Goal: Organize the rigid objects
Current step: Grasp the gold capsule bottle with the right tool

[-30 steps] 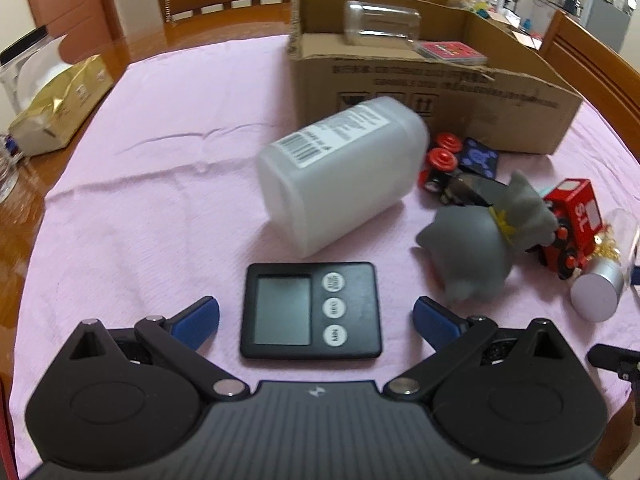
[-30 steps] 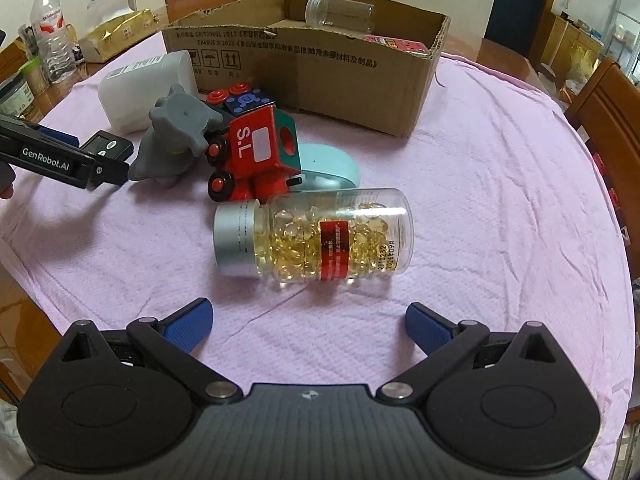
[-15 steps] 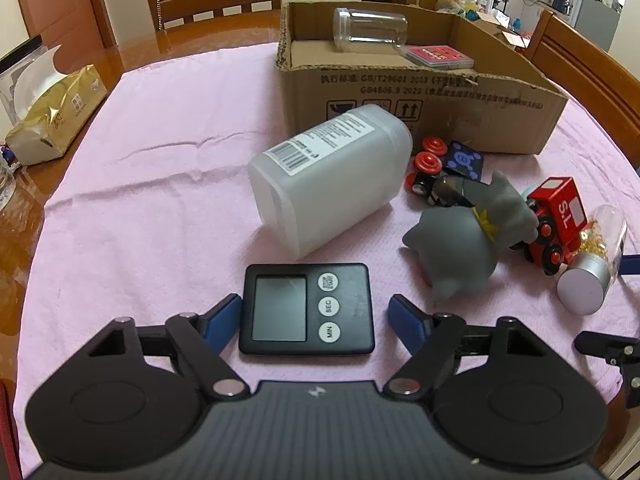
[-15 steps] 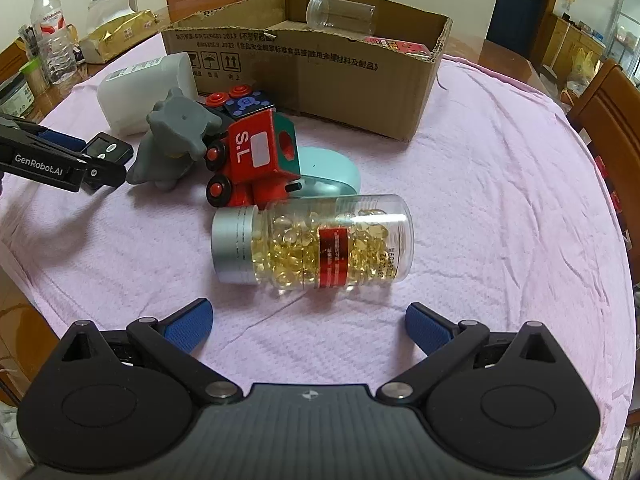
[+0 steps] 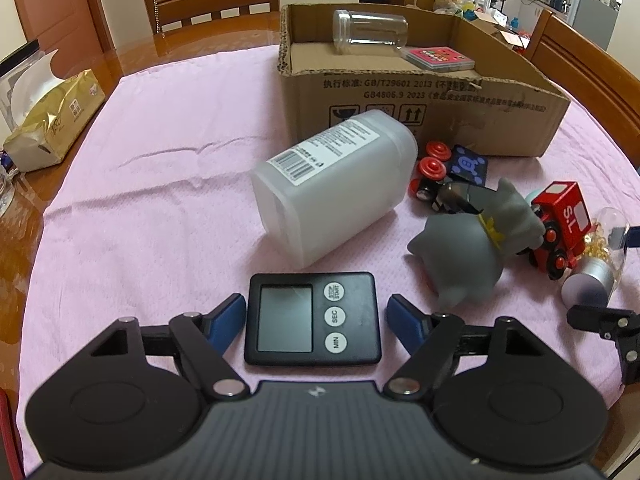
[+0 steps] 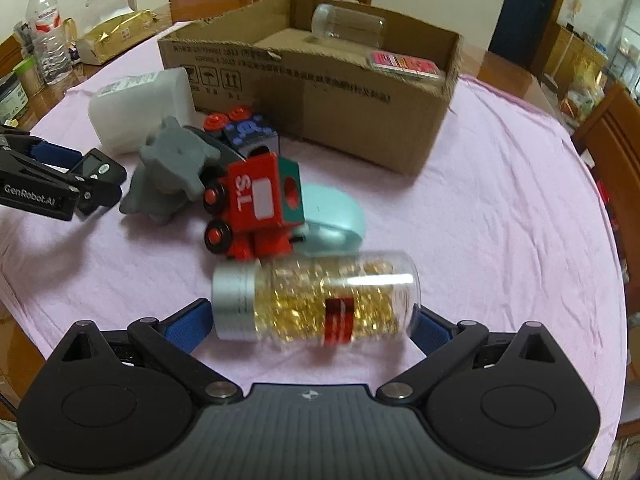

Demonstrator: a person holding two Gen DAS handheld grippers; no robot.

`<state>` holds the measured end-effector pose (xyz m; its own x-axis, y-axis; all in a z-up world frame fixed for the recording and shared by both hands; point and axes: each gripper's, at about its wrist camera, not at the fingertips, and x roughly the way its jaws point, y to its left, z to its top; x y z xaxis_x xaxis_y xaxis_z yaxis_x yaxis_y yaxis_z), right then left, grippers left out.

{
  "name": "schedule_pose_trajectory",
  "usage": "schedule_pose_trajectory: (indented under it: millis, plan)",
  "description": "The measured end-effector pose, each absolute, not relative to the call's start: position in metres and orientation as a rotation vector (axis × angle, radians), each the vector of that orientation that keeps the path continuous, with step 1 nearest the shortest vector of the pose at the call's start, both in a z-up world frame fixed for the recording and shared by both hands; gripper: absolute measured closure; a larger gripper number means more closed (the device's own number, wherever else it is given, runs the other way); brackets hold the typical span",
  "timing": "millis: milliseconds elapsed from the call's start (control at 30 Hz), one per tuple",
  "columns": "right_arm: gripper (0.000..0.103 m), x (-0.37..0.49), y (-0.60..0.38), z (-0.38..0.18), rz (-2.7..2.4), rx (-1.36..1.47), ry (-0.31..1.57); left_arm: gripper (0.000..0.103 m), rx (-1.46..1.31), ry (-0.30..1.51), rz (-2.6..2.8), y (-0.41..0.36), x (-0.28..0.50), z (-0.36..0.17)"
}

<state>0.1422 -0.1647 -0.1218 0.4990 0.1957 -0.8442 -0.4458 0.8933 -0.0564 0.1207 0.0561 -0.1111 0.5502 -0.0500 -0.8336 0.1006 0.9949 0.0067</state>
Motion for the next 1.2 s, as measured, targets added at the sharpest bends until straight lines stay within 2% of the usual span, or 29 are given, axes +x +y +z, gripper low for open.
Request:
schedule_pose_trajectory:
  millis: [100, 233, 333, 800, 1200]
  plan:
    - [0.000, 0.144, -0.163, -0.119, 0.394, -0.289, 0.972, 0.034, 0.050, 0.988, -0.087, 0.056, 0.119, -0.110]
    - [0.002, 0.147, -0.163, -0.117, 0.392, -0.296, 0.978, 0.031, 0.054, 0.984, -0.087, 0.056, 0.119, -0.109]
    - [0.005, 0.150, -0.162, -0.117, 0.380, -0.306, 0.992, 0.034, 0.058, 0.991, -0.091, 0.056, 0.120, -0.109]
    - [0.006, 0.148, -0.167, -0.104, 0.393, -0.325, 1.015, 0.034, 0.097, 1.041, -0.131, 0.062, 0.118, -0.100]
    - [0.006, 0.150, -0.173, -0.064, 0.458, -0.336, 0.973, 0.034, 0.177, 1.035, -0.250, 0.057, 0.111, -0.046]
